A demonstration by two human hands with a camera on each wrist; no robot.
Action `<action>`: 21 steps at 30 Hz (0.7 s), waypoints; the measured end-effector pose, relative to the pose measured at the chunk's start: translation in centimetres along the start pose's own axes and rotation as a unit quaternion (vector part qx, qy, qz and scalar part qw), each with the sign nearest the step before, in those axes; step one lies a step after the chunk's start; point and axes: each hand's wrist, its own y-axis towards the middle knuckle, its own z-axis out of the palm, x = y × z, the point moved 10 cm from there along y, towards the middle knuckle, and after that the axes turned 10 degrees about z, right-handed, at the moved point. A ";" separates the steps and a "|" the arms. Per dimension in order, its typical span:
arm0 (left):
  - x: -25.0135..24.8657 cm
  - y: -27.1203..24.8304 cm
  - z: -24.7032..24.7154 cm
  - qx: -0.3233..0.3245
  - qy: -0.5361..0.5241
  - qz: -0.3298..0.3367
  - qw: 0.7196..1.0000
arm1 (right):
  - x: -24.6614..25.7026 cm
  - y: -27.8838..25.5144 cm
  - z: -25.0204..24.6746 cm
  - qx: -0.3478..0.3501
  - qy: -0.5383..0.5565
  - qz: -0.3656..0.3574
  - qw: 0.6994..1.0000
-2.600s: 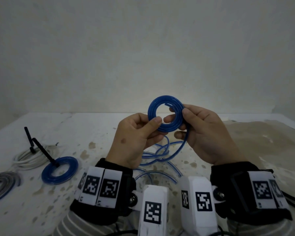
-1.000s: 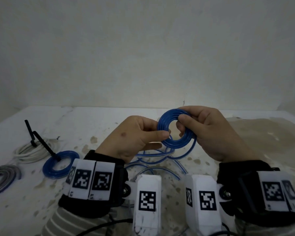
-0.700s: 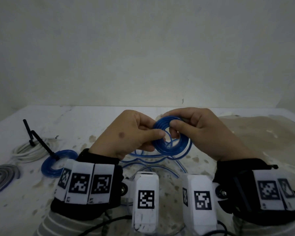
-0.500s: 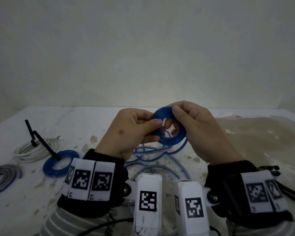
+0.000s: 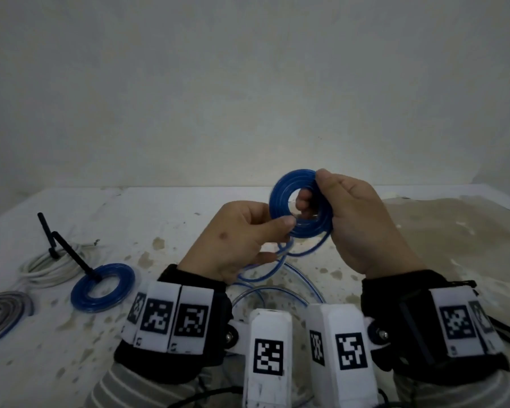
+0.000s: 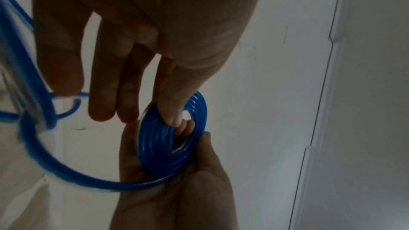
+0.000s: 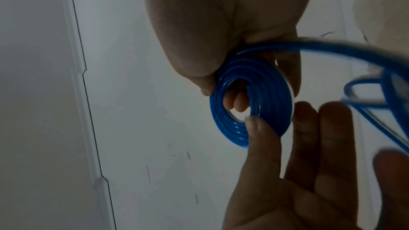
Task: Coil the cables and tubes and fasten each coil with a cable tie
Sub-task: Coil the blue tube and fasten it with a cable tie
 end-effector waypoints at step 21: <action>-2.7 0.0 -2.9 -0.060 -0.023 0.089 0.994 | 0.2 -0.5 1.7 0.059 -0.101 -0.008 0.993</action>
